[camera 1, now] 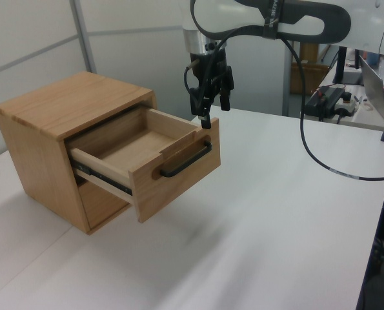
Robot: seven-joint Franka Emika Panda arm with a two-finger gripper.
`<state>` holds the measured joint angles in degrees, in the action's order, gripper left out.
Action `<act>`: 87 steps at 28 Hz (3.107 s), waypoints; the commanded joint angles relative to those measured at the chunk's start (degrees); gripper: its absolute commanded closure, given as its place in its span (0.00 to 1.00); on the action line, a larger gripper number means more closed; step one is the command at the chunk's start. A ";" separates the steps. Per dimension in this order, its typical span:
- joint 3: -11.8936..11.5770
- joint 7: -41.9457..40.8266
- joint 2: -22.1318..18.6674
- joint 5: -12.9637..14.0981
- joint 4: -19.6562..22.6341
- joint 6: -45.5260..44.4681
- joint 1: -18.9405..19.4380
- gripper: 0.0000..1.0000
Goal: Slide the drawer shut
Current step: 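Lower the gripper onto the open drawer's front panel beside the black handle, then push the drawer front with the gripper into the wooden cabinet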
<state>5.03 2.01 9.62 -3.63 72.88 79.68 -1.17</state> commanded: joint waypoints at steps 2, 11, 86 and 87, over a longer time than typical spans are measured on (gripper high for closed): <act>-0.02 -1.57 -1.27 -0.68 0.60 -0.05 0.47 0.00; -0.02 -1.75 -1.09 -0.59 0.86 -0.05 0.47 0.44; 1.65 -3.07 22.90 -0.68 4.64 76.85 -0.06 1.00; 1.65 -3.24 23.07 -0.68 4.64 77.38 -0.15 1.00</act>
<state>6.93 0.16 31.10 -3.64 77.68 150.67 -1.18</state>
